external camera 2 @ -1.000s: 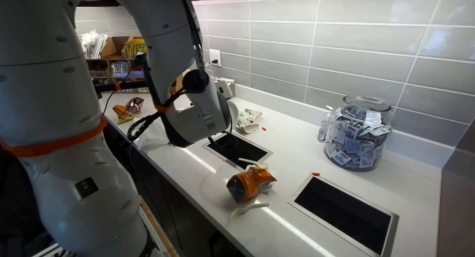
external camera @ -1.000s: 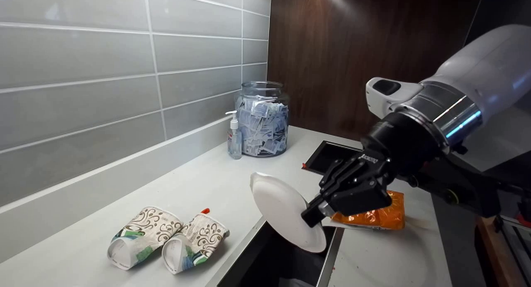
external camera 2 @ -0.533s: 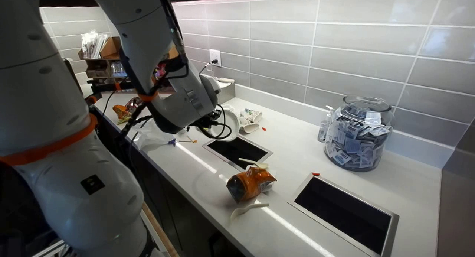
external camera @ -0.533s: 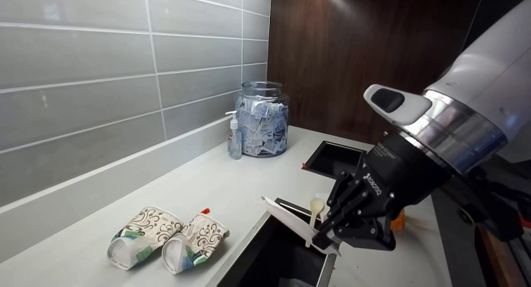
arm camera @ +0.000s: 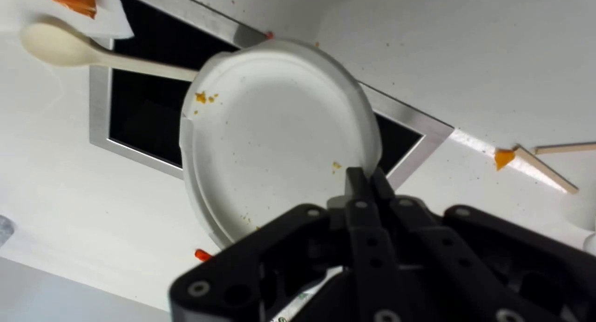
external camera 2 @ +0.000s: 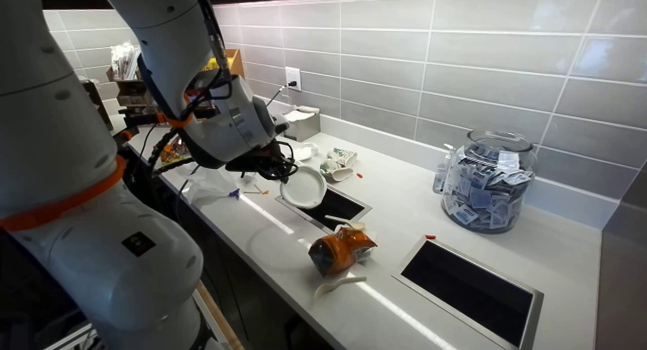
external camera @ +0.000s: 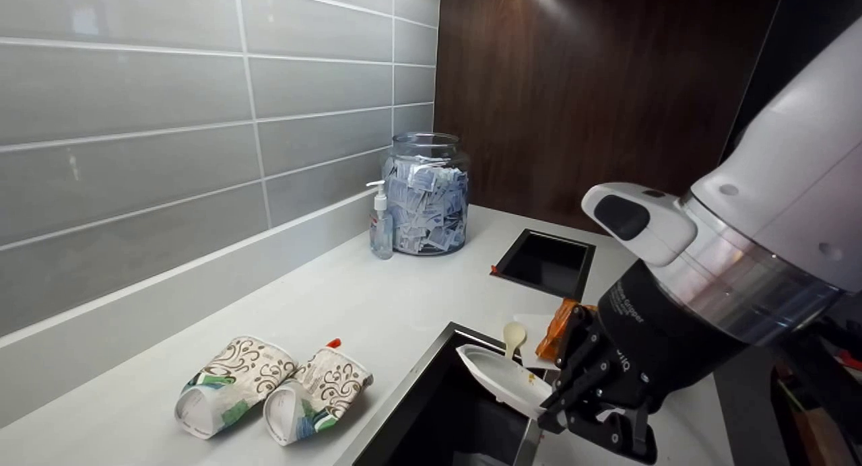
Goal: Pour the contents from the white plate into the left bin
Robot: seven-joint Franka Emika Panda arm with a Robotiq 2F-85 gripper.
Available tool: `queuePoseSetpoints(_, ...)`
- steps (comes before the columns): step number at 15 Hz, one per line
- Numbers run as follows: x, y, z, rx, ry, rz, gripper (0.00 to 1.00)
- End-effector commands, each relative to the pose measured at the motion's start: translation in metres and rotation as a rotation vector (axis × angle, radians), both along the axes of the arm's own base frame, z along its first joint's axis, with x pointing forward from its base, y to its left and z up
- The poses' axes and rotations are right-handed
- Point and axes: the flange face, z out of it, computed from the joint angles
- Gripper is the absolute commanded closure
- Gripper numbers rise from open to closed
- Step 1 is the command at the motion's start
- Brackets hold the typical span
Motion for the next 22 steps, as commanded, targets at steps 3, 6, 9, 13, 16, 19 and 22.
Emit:
queuePoseSetpoints(3,-0.002,0.000,0.003,-0.059,0.101,-0.092,0.99)
queuePoseSetpoints(6,-0.001,-0.004,0.005,-0.067,0.161,-0.149,0.99)
queuePoseSetpoints(9,0.000,-0.010,0.004,-0.063,0.213,-0.197,0.99)
queuePoseSetpoints(13,0.000,-0.019,-0.002,-0.034,0.264,-0.249,0.99)
queuePoseSetpoints(16,-0.001,-0.026,-0.006,-0.013,0.296,-0.301,0.99)
queuePoseSetpoints(19,-0.001,-0.033,-0.012,-0.002,0.322,-0.356,0.99)
queuePoseSetpoints(22,-0.002,-0.040,-0.016,-0.008,0.344,-0.402,0.99)
